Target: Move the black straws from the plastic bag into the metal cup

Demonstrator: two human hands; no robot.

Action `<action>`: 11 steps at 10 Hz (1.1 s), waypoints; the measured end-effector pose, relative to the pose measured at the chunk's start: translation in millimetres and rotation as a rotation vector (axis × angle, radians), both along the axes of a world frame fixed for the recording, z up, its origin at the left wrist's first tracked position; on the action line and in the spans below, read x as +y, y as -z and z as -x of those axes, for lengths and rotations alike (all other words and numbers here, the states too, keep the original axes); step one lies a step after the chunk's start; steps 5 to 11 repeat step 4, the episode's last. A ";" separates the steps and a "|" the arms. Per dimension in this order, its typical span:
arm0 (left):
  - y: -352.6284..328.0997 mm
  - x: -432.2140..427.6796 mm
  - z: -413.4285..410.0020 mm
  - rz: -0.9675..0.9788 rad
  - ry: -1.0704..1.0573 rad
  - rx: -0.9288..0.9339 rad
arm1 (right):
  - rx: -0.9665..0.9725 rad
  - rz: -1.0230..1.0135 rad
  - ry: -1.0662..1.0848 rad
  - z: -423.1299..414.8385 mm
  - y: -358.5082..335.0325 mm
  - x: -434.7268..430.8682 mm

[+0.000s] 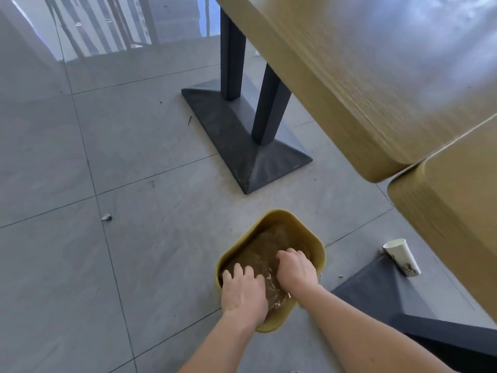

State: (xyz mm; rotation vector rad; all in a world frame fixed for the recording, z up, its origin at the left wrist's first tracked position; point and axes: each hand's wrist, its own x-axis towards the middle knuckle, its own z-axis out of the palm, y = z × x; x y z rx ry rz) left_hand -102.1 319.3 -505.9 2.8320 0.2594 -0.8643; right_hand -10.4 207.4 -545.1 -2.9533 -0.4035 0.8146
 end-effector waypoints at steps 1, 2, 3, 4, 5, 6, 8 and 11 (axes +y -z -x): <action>-24.0 10.3 10.6 0.018 -0.031 0.013 | 0.029 -0.029 0.071 13.4 -23.4 5.5; -59.8 21.1 21.5 0.046 -0.061 0.018 | 0.026 -0.046 0.128 28.0 -59.6 10.4; -102.8 33.8 31.2 0.050 -0.094 0.000 | -0.026 -0.113 0.132 36.7 -108.5 17.4; -153.8 43.7 37.9 0.082 -0.103 -0.017 | -0.034 -0.164 0.128 44.6 -164.1 24.6; -153.8 43.7 37.9 0.082 -0.103 -0.017 | -0.034 -0.164 0.128 44.6 -164.1 24.6; -153.8 43.7 37.9 0.082 -0.103 -0.017 | -0.034 -0.164 0.128 44.6 -164.1 24.6; -153.8 43.7 37.9 0.082 -0.103 -0.017 | -0.034 -0.164 0.128 44.6 -164.1 24.6; -153.8 43.7 37.9 0.082 -0.103 -0.017 | -0.034 -0.164 0.128 44.6 -164.1 24.6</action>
